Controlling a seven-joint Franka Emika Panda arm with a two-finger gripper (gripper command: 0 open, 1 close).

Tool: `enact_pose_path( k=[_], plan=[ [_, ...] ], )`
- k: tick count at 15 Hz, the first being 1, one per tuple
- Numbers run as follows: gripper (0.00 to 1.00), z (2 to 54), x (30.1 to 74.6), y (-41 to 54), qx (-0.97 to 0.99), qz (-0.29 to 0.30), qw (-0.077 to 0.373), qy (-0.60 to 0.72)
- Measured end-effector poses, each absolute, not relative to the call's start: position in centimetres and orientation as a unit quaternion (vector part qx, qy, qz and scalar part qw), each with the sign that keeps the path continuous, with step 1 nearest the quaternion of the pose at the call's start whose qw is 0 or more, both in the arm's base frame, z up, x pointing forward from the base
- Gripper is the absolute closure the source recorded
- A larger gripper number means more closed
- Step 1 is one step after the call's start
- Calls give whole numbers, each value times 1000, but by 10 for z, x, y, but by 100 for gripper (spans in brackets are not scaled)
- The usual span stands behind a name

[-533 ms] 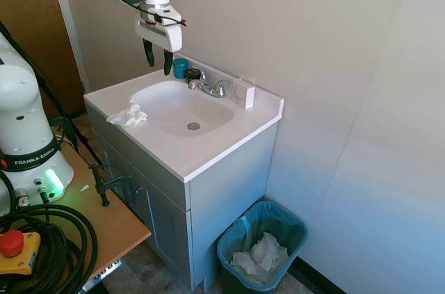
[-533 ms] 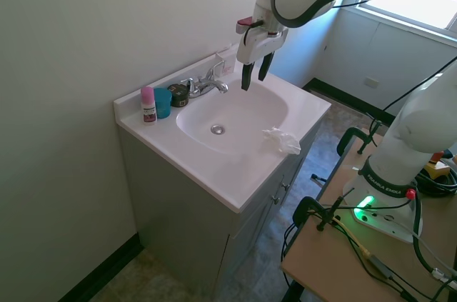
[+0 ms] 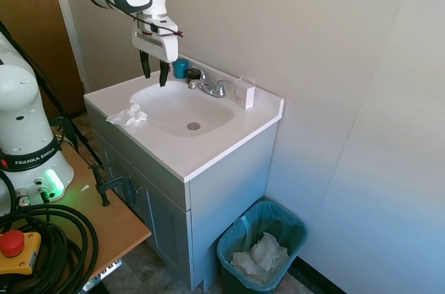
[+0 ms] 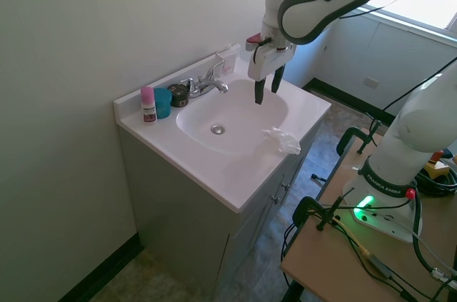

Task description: Throw the tissue in the trash bin

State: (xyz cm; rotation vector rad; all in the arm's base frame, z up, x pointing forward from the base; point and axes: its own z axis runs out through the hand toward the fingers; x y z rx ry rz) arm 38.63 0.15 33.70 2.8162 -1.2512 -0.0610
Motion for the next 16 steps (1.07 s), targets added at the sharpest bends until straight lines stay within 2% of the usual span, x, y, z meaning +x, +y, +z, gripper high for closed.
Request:
enact_pose_path(
  k=[3,16],
  plan=[
    [0,320,364,2,914,-35,42,-402],
    [0,258,360,16,917,-100,69,-379]
  ],
)
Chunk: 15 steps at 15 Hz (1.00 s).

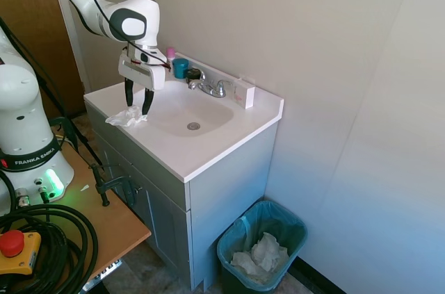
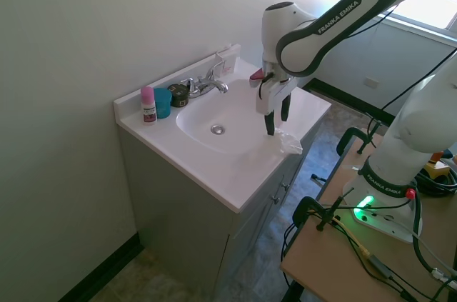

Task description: Throw the tissue in the trash bin

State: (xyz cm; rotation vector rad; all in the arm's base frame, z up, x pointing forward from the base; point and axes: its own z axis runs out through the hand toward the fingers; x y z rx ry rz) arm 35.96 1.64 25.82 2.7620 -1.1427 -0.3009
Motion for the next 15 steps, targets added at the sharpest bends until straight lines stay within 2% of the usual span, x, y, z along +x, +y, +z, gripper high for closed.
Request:
enact_pose_path(
  k=[1,15],
  plan=[
    [100,255,359,17,917,-104,70,-379],
    [100,241,356,24,922,-125,65,-361]
  ],
)
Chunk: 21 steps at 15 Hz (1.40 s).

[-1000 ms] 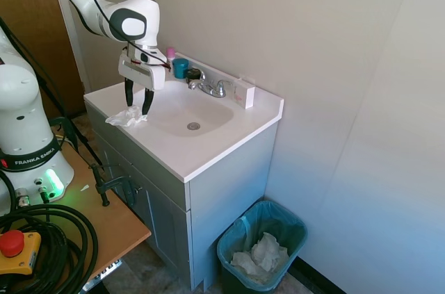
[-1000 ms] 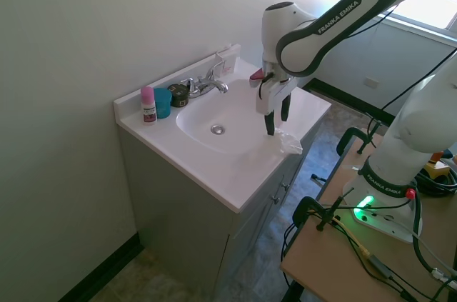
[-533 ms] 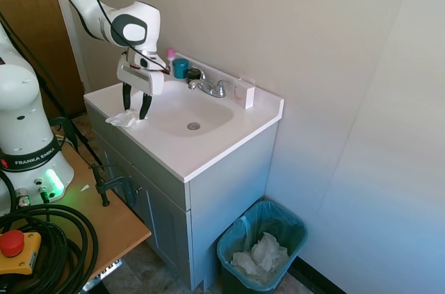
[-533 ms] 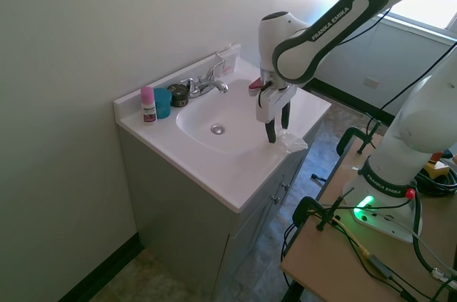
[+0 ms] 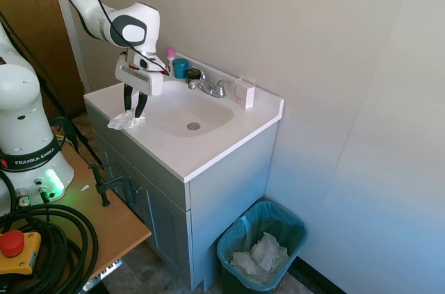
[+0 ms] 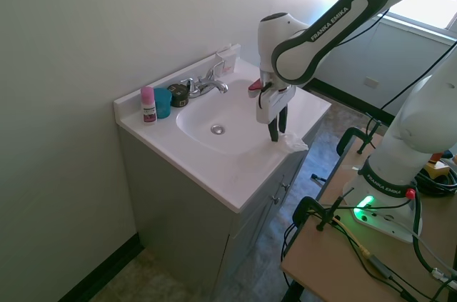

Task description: Throw the tissue in the trash bin

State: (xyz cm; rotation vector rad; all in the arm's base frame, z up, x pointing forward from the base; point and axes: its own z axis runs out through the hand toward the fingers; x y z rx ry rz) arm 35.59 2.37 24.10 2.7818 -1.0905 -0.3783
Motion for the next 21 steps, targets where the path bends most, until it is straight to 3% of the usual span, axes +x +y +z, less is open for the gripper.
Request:
enact_pose_path(
  k=[9,12,15,18,21],
  plan=[
    [100,257,361,22,923,-121,52,-363],
    [100,317,361,17,922,-99,31,-372],
    [100,407,368,-12,913,-36,-6,-407],
    [100,473,383,-89,878,28,-49,-476],
    [100,493,395,-200,820,68,-87,-561]
  ],
)
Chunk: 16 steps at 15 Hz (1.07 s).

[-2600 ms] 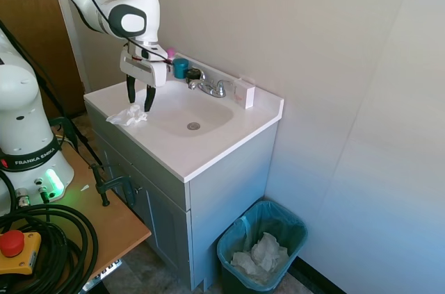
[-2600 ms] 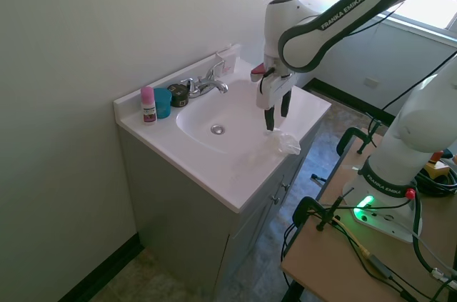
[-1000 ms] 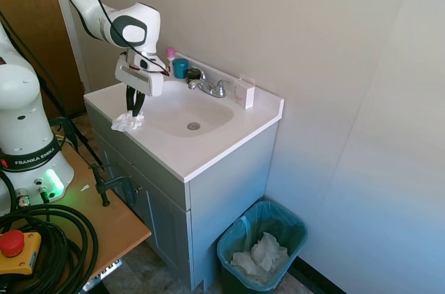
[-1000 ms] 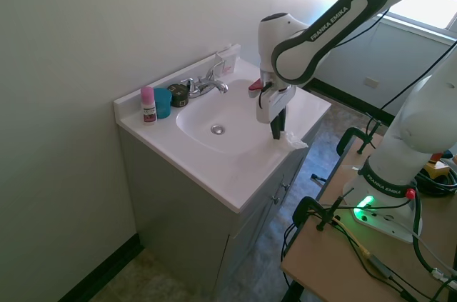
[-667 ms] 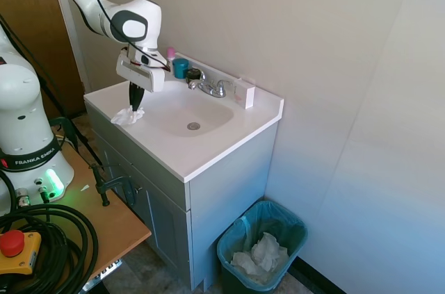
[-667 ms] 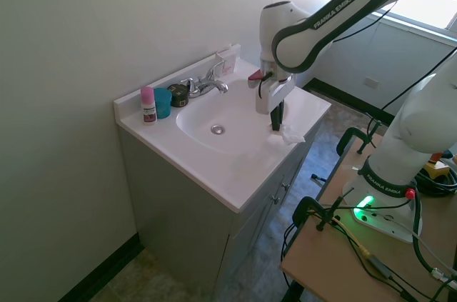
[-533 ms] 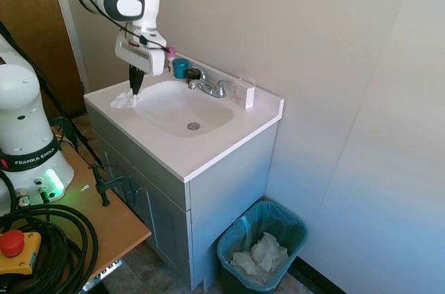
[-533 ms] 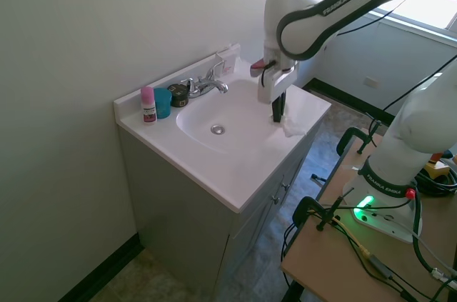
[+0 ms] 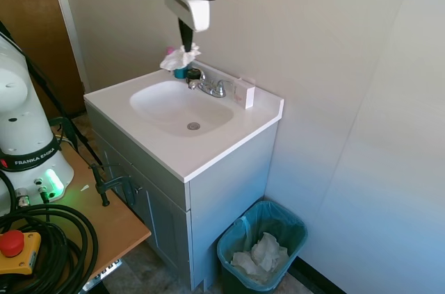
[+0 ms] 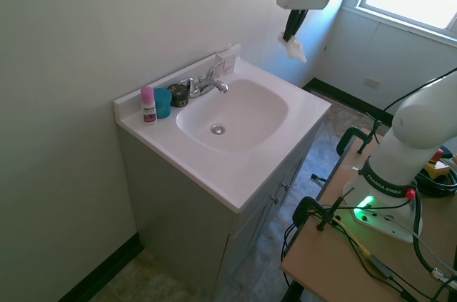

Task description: Throw the tissue in the trash bin

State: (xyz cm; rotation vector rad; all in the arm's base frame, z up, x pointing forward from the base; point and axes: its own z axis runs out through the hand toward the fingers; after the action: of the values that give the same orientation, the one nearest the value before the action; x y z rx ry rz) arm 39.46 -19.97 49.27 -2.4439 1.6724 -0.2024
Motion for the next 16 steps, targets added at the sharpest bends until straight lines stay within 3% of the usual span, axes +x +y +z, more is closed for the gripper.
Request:
enact_pose_path(
  k=[5,11,12,16],
  plan=[
    [100,430,410,-360,-724,-85,78,680],
    [100,302,460,-415,-691,-39,24,722],
    [0,293,467,-417,-692,-36,19,721],
    [0,283,484,-412,-696,-32,26,717]
  ],
)
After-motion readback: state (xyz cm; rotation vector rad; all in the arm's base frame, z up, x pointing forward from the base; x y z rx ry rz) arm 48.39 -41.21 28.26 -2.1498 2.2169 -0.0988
